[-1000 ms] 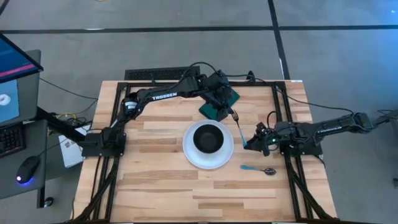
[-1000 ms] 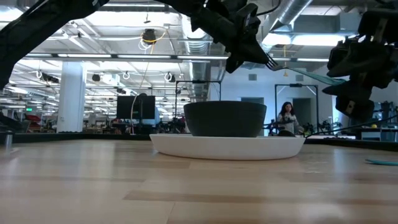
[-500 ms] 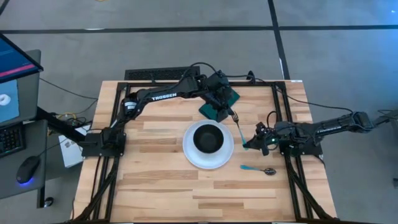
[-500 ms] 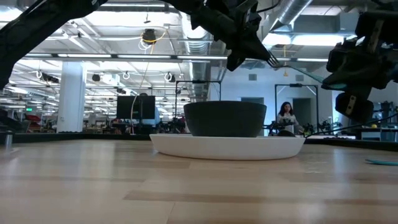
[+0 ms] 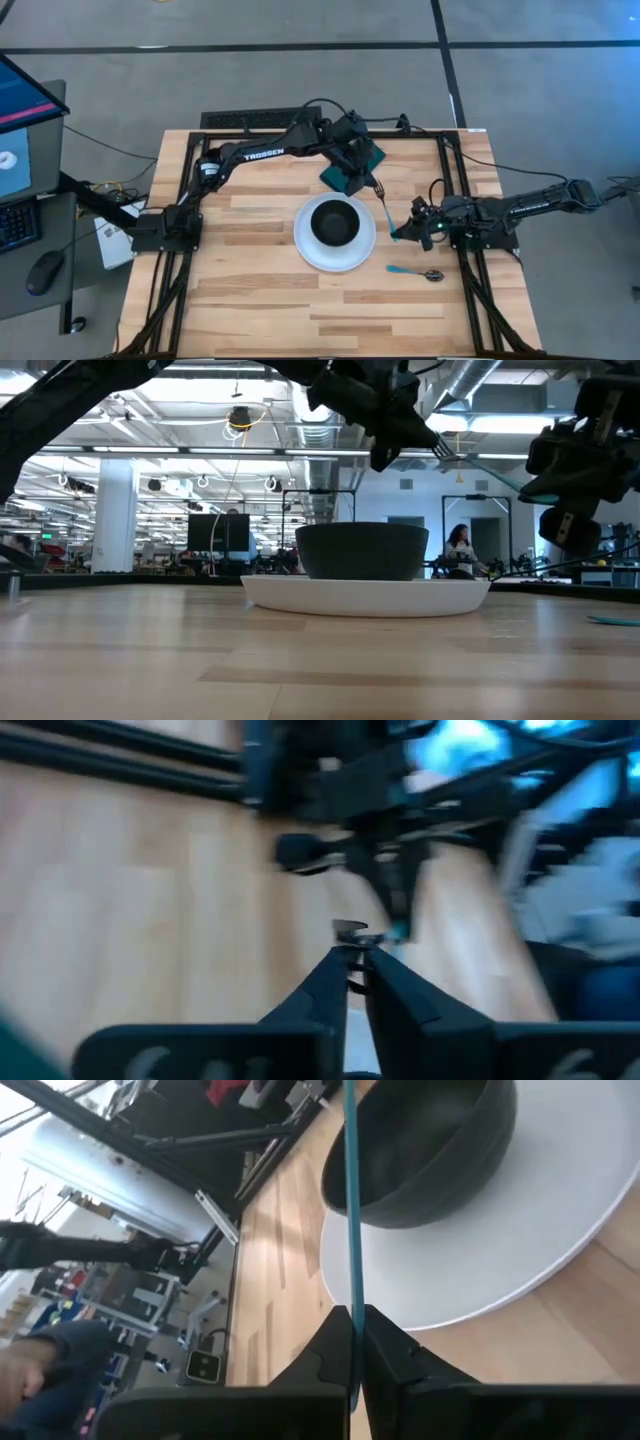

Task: Set table place
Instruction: Put the blue fork into the black bowl

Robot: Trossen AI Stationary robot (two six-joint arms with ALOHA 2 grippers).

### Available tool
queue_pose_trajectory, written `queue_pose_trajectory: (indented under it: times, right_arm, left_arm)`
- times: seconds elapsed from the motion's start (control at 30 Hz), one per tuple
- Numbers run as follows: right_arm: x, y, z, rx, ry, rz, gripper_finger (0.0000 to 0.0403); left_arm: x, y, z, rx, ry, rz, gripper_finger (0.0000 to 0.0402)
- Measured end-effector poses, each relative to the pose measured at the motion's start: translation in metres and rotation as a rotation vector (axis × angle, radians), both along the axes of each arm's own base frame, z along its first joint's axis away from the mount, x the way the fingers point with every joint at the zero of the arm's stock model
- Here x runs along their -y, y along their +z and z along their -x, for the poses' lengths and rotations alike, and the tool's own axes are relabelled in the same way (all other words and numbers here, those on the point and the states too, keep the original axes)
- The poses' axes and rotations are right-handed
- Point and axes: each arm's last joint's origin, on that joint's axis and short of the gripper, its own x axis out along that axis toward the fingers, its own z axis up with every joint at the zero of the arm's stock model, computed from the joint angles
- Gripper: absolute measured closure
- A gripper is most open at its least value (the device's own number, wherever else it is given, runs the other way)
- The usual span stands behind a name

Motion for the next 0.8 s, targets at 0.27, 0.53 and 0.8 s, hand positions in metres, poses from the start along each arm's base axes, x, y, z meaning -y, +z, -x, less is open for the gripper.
queue_pose_trajectory:
  times: [0.27, 0.53, 0.8]
  right_arm:
    - [0.000, 0.002, 0.000, 0.013, -0.007, 0.003, 0.0376]
    - [0.004, 0.001, -0.001, -0.030, -0.104, -0.156, 0.0376]
    - [0.003, -0.002, 0.001, -0.160, -0.176, -0.525, 0.0376]
  left_arm:
    - [-0.006, 0.001, 0.002, 0.031, -0.067, 0.084, 0.0271]
    - [-0.009, 0.009, 0.018, -0.087, 0.083, -0.134, 0.0211]
    - [0.003, 0.029, 0.056, -0.375, 0.238, -0.493, 0.0207]
